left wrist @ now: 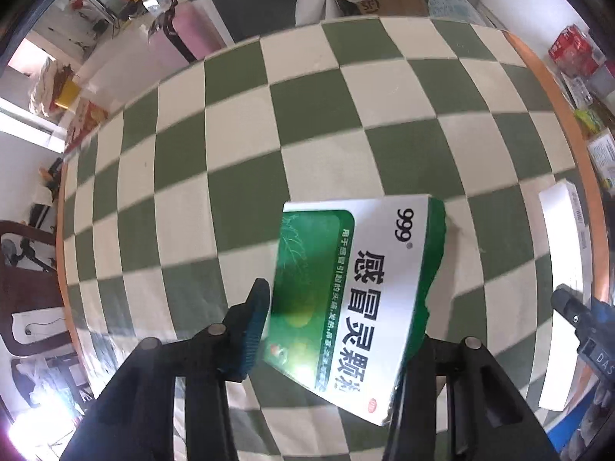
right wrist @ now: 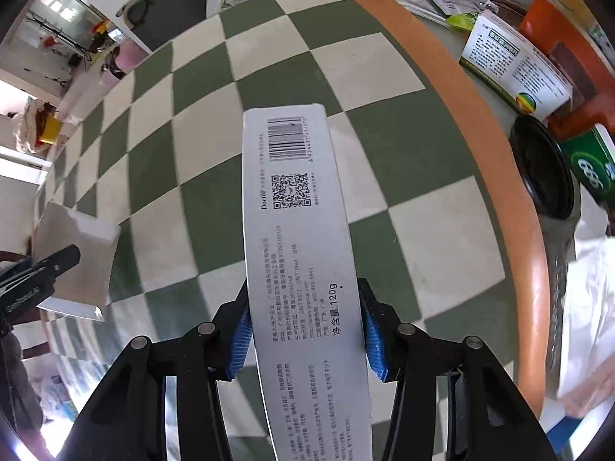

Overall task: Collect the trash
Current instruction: 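Lift the green box and white box and carry both toward the bin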

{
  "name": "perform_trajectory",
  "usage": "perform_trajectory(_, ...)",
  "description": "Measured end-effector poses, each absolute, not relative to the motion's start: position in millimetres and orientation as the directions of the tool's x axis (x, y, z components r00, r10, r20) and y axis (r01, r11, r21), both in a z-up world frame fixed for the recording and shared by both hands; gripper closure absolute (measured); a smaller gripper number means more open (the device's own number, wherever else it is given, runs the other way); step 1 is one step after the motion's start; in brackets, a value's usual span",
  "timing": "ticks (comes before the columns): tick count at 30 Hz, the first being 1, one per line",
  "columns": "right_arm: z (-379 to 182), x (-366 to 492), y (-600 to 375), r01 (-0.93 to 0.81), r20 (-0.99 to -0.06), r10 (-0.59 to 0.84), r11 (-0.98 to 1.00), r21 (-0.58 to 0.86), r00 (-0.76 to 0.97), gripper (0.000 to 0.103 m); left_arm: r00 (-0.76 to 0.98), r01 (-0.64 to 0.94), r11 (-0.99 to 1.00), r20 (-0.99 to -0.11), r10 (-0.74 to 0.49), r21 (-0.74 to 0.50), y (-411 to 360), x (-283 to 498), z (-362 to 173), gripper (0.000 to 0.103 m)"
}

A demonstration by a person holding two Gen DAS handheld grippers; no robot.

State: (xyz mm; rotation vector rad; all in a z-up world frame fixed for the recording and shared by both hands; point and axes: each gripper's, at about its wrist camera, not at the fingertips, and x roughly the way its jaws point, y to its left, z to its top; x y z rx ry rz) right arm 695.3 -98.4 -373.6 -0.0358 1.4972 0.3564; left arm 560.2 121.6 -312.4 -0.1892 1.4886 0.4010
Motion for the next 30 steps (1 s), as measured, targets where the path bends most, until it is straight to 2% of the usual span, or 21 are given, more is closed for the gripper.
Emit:
perform_trajectory(9,-366.7,658.9,-98.9,-0.252,-0.978,0.207,0.948,0.194,0.025,0.052,-0.01,-0.404,0.914,-0.999,0.047,0.047,130.6,552.8,-346.9,0.061)
perform_trajectory(10,-367.4,657.9,-99.8,-0.251,-0.978,0.207,0.948,0.194,0.023,0.053,-0.001,-0.401,0.915,-0.999,0.046,0.042,130.3,552.8,-345.7,0.063)
perform_trajectory(11,-369.7,659.1,-96.4,-0.253,-0.978,0.205,0.948,0.193,0.024,0.053,0.016,-0.4,0.916,-0.999,0.045,0.035,130.0,552.3,-342.3,0.077)
perform_trajectory(21,-359.2,655.9,-102.3,-0.242,-0.974,0.221,0.949,0.205,0.044,0.053,0.094,-0.438,0.897,-0.99,0.102,0.05,126.6,528.0,-298.9,0.08)
perform_trajectory(30,-325.9,618.1,-104.4,-0.284,-0.963,0.257,0.932,0.224,0.084,0.054,0.188,-0.491,0.871,-0.971,0.146,0.036,128.3,453.1,-256.0,0.08)
